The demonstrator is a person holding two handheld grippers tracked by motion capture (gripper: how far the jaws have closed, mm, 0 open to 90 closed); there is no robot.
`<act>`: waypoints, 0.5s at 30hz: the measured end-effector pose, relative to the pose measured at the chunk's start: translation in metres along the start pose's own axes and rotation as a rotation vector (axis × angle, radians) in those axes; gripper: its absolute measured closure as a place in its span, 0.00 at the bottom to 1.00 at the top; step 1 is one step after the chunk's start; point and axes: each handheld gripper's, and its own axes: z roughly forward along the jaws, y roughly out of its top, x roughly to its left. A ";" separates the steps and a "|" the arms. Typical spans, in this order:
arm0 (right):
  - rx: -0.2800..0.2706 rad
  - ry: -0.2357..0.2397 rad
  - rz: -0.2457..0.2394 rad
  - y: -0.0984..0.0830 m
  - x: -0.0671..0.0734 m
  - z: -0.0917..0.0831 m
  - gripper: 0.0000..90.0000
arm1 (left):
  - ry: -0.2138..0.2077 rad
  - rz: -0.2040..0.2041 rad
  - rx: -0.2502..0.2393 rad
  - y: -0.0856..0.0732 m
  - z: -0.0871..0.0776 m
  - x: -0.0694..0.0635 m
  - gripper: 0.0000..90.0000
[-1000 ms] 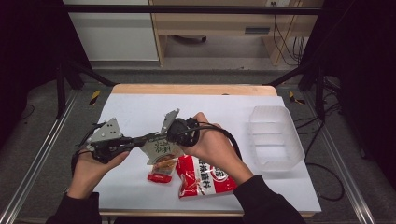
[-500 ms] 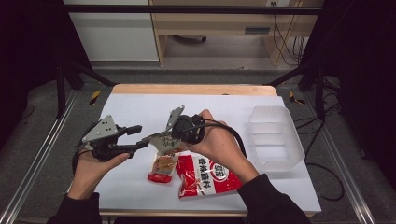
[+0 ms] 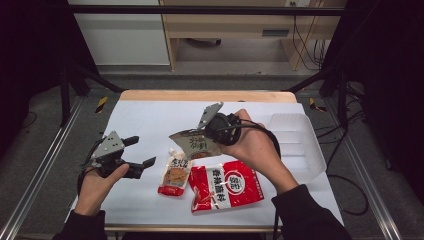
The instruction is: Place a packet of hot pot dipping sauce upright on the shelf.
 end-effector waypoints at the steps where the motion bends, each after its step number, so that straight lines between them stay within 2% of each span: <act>1: -0.009 -0.010 0.008 -0.005 -0.006 -0.007 1.00 | 0.019 -0.025 -0.002 -0.009 0.002 0.006 0.09; 3: -0.013 -0.018 0.015 -0.009 -0.010 -0.012 1.00 | 0.035 -0.051 0.004 -0.018 0.005 0.011 0.09; 4: -0.013 -0.018 0.015 -0.009 -0.010 -0.012 1.00 | 0.035 -0.051 0.004 -0.018 0.005 0.011 0.09; 5: -0.022 -0.033 0.034 -0.014 -0.017 -0.021 1.00 | 0.046 -0.061 0.012 -0.024 0.007 0.014 0.08; 7: -0.021 -0.038 0.036 -0.015 -0.019 -0.024 1.00 | 0.056 -0.074 0.017 -0.029 0.008 0.016 0.08; 8: -0.023 -0.054 0.049 -0.019 -0.024 -0.033 1.00 | 0.063 -0.088 0.023 -0.036 0.011 0.018 0.08; 9: -0.023 -0.054 0.049 -0.019 -0.024 -0.033 1.00 | 0.063 -0.088 0.023 -0.036 0.011 0.018 0.08; 10: -0.025 -0.072 0.054 -0.023 -0.030 -0.040 1.00 | 0.074 -0.097 0.031 -0.041 0.012 0.020 0.08; 15: -0.031 -0.099 0.082 -0.034 -0.040 -0.059 1.00 | 0.094 -0.113 0.054 -0.051 0.016 0.021 0.08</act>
